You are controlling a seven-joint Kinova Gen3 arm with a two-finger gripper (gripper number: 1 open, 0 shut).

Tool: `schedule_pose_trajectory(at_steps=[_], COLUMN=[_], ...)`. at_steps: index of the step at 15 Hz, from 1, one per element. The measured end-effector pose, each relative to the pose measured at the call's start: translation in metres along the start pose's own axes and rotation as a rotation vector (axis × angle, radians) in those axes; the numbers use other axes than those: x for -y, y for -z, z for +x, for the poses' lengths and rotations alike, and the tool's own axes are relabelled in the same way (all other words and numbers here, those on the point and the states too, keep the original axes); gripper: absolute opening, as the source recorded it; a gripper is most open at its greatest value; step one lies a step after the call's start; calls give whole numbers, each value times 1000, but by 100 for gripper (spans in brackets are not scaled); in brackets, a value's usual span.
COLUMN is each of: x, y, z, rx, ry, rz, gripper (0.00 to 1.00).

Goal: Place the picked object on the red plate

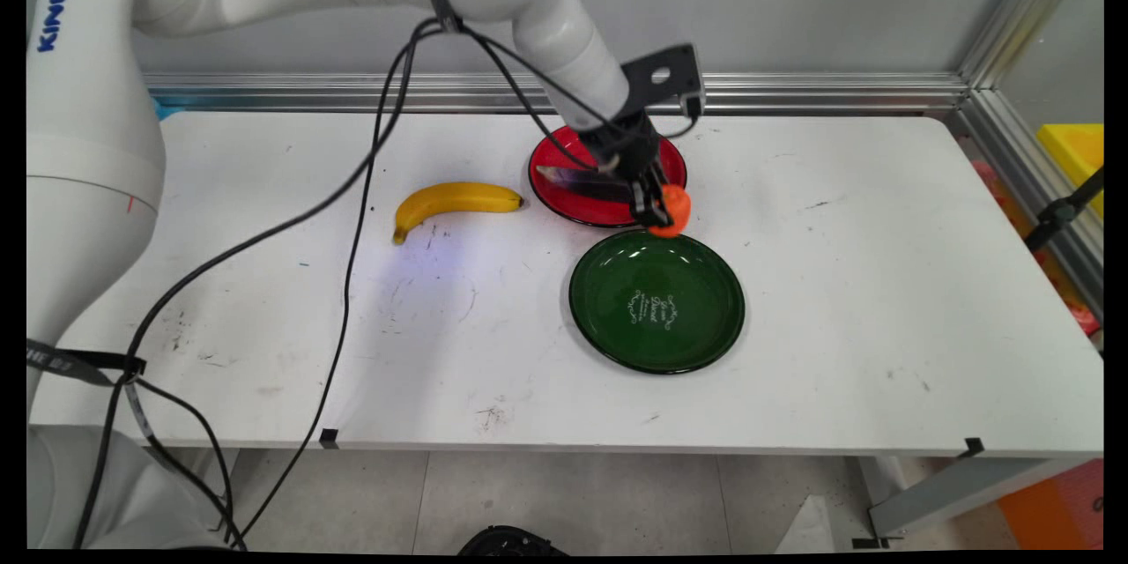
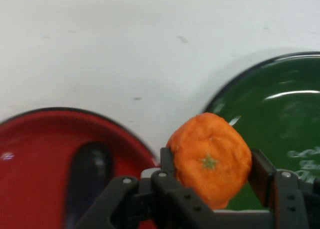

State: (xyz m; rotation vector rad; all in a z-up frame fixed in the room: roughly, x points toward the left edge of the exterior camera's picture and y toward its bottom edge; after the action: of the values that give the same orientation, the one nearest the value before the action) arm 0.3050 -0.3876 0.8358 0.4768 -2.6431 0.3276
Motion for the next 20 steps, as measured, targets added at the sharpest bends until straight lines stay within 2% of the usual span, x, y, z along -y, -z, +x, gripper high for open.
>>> schedule_pose_trajectory(at_steps=[5, 8, 13, 20], x=[53, 79, 114, 144], y=[14, 13, -2, -29], z=[-4, -13, -30, -45], rx=[-5, -3, 7, 9], ry=[-11, -16, -34, -38], rz=[76, 100, 102, 86], gripper=[0, 0, 0, 0])
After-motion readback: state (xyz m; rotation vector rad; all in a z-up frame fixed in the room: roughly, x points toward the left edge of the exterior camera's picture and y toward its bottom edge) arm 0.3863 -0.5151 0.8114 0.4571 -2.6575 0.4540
